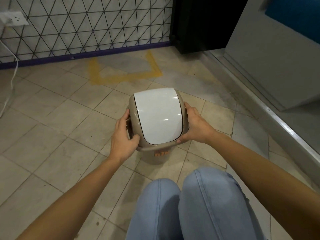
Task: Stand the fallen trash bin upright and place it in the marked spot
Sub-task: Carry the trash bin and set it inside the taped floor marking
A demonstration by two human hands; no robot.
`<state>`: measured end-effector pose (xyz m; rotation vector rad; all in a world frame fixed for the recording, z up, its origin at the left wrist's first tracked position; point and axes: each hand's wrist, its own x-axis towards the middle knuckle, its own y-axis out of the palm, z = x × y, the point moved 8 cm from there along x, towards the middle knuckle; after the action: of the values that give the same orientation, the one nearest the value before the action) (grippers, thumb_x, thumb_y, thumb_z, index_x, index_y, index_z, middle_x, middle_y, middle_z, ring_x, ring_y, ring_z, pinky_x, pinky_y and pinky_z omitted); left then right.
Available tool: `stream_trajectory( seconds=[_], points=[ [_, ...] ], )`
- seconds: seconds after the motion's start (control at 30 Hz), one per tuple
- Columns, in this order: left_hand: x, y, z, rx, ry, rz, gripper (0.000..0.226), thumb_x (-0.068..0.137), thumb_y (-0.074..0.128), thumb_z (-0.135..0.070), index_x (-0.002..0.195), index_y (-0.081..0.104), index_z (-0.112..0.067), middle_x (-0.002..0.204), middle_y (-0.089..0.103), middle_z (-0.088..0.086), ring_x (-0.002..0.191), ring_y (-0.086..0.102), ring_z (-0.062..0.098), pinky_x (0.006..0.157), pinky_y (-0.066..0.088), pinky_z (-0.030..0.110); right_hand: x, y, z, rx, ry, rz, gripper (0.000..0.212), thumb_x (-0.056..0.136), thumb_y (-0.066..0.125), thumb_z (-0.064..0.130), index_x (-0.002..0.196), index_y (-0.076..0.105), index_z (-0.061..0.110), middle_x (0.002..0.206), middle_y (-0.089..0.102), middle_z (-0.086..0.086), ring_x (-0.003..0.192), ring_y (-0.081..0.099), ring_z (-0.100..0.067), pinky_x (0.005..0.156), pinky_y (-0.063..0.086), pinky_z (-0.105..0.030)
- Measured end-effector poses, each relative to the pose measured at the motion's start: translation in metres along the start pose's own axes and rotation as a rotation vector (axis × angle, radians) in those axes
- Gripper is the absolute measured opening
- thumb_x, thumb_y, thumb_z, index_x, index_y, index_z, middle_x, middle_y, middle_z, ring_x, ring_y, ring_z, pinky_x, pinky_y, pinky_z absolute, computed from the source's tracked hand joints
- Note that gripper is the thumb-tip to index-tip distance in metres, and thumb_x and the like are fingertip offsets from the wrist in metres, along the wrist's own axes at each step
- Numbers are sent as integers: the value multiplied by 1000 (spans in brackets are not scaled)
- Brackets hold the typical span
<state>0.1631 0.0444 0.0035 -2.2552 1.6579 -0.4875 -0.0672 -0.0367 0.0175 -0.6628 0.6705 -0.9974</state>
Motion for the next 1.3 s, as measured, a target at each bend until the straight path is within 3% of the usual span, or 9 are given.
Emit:
stream_trajectory(
  seconds=[0.13,0.27,0.57,0.83,1.1,1.3],
  points=[
    [-4,12,-4,195,93,158,124,60,83,-38,150,-1,-21,154,19,3,139,22,17,112,28,40,4,3,-1,-18,-18,30,141,45,91,35,147,-6,31,146,22,3,135,28,-19,106,32,-34],
    [5,15,-9,210,95,189,141,47,90,-42,149,-4,-17,155,16,5,140,17,20,111,27,48,10,4,-1,-35,-22,38,145,46,91,34,147,-13,25,148,17,3,137,25,-20,107,28,-32],
    [35,15,-5,226,33,147,136,55,88,-36,149,-9,-22,154,17,1,140,17,16,111,28,40,42,4,0,17,-28,28,142,54,89,26,146,-20,25,150,15,1,139,22,-20,110,25,-33],
    [67,20,5,266,-23,70,119,70,80,-30,149,-9,-19,154,17,4,139,20,17,108,29,32,83,10,3,26,-80,58,128,72,78,24,141,-30,21,158,-7,0,146,1,-20,118,14,-39],
    [107,21,10,240,-81,-12,117,69,81,-23,150,-5,-21,150,23,4,136,24,14,100,25,19,129,-2,6,62,-113,76,126,73,77,19,143,-27,20,158,-7,-1,145,6,-21,114,14,-32],
    [137,20,12,223,-117,-26,118,67,82,-17,150,-2,-18,154,20,5,139,23,17,106,25,24,156,-10,15,83,-126,75,124,72,77,14,144,-24,18,157,-2,-5,144,15,-25,116,22,-39]
  ],
)
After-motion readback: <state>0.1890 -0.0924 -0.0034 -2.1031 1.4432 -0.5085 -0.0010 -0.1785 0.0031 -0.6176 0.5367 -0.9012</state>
